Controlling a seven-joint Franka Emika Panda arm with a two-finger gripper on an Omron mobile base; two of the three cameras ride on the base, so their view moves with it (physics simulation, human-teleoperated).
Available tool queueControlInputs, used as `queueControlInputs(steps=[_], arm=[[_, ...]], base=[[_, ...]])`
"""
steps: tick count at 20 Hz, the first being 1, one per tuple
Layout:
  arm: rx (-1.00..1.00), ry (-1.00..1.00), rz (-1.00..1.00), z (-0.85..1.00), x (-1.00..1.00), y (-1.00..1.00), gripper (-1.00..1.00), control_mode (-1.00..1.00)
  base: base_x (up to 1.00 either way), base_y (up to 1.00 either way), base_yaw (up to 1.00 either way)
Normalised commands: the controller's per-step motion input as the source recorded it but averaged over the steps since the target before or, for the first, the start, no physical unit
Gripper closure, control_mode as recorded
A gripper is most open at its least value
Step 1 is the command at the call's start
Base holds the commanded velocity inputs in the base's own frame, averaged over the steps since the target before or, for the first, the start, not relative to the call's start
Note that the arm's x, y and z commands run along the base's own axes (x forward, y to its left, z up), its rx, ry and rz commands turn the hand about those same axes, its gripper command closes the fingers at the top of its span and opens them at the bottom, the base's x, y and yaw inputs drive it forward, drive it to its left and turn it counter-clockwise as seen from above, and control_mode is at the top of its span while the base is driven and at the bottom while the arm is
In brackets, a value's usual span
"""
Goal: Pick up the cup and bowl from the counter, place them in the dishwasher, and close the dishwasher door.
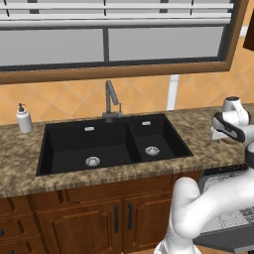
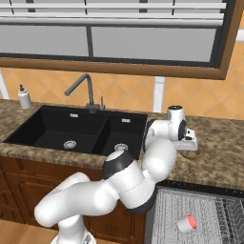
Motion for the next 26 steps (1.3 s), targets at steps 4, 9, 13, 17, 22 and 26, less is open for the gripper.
queueControlInputs(steps=[4, 9, 13, 17, 22, 26], arm=[[0.01, 0.0, 0.0, -0.16, 0.27, -0.09, -1.0, -1.0], [0.03, 0.0, 0.0, -0.07, 0.28, -0.17, -1.0, -1.0], [0.01, 0.0, 0.0, -0.1, 0.28, -0.11, -1.0, -1.0], [0.0, 0.0, 0.0, -0.17, 0.29, -0.02, -1.0, -1.0], [0.0, 0.0, 0.0, -0.27, 0.09, -0.01, 1.0, -1.0], [0.0, 0.0, 0.0, -0.28, 0.01, -0.01, 1.0, -1.0]], base=[[0.0, 0.0, 0.0], [0.0, 0.0, 0.0], [0.0, 0.0, 0.0], [0.0, 0.0, 0.0], [0.0, 0.0, 0.0], [0.0, 0.0, 0.0]])
